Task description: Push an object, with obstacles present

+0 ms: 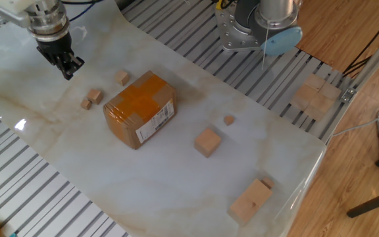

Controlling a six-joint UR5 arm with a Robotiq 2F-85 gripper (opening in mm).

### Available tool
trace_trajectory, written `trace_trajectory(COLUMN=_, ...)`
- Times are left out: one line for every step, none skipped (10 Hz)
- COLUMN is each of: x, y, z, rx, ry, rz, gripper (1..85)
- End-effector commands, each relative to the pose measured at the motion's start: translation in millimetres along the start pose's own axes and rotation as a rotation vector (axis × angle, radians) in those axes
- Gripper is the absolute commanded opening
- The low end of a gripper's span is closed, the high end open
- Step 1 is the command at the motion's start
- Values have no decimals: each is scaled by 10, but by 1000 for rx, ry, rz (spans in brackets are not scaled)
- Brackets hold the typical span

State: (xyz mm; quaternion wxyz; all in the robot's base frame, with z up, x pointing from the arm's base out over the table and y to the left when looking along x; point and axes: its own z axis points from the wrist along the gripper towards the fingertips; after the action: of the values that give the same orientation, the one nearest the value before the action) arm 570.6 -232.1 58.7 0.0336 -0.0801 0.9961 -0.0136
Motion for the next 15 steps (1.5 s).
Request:
trace_trajectory(x=-113, y=56, z=167, rx=-17, ry=-38, rz=19, gripper=13)
trace_trajectory(x=-96, y=27, z=167, rx=-6, ry=-32, rz=15, gripper=13)
trace_trajectory(x=-74, y=-6, z=168, rx=7, ry=-23, rz=-3, gripper=13)
trace_trajectory(x=-52, y=26, z=169, rx=-5, ry=-14, rz=18, gripper=13)
trace_trajectory(x=-73, y=207, z=279, rx=-33, ry=-43, rz=65, gripper=13)
trace_trajectory(x=-56, y=242, z=328, rx=-7, ry=-54, rz=72, gripper=13)
trace_trajectory(x=-45, y=241, z=329, rx=-3, ry=-52, rz=71, gripper=13)
trace_trajectory(x=-65, y=179, z=285, rx=-4, ry=-52, rz=62, gripper=13)
trace_trajectory(x=-44, y=254, z=285, rx=-32, ry=-43, rz=32, gripper=13)
trace_trajectory(x=-10, y=320, z=283, rx=-57, ry=-30, rz=13, gripper=13)
trace_trajectory(x=33, y=375, z=280, rx=-78, ry=-13, rz=23, gripper=13)
trace_trajectory(x=5, y=387, z=296, rx=-79, ry=-29, rz=19, gripper=13)
trace_trajectory(x=25, y=420, z=291, rx=-80, ry=-29, rz=22, gripper=13)
trace_trajectory(x=56, y=380, z=277, rx=-66, ry=-21, rz=19, gripper=13)
trace_trajectory(x=68, y=343, z=288, rx=-54, ry=-19, rz=17, gripper=13)
